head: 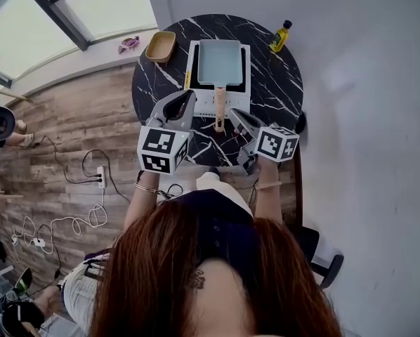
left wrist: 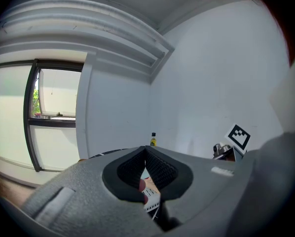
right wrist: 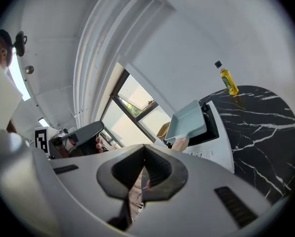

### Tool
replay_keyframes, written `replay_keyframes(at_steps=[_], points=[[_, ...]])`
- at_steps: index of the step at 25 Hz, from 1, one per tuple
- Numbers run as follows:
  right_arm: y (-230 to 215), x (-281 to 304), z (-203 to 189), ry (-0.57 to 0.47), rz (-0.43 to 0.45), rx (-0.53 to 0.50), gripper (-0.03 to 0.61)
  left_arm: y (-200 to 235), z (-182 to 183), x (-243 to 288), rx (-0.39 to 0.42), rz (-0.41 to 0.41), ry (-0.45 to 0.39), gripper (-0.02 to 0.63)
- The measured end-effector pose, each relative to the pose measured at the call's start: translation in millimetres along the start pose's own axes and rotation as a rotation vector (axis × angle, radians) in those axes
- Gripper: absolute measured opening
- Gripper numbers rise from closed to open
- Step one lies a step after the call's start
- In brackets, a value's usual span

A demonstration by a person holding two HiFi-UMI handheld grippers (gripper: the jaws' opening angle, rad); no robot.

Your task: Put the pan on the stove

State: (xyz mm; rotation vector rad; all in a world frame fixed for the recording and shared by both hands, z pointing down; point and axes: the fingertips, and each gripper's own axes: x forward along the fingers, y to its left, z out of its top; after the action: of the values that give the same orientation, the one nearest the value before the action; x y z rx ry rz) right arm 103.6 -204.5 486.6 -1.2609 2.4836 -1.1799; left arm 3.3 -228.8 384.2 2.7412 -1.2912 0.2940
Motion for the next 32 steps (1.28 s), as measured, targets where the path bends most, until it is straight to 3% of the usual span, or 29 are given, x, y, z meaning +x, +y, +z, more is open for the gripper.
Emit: replay_keyframes(at_steps=[20,32], points=[[60,-28,2,-0.133,-0.062,-0.227,0.009,-15,3,-47,0.01,-0.029,-0.046,0.012],[89,-41,-12,-0.172,-0.083,-0.293,0.009,-22,2,-79,0.02,-0.045,-0.065,0.012]])
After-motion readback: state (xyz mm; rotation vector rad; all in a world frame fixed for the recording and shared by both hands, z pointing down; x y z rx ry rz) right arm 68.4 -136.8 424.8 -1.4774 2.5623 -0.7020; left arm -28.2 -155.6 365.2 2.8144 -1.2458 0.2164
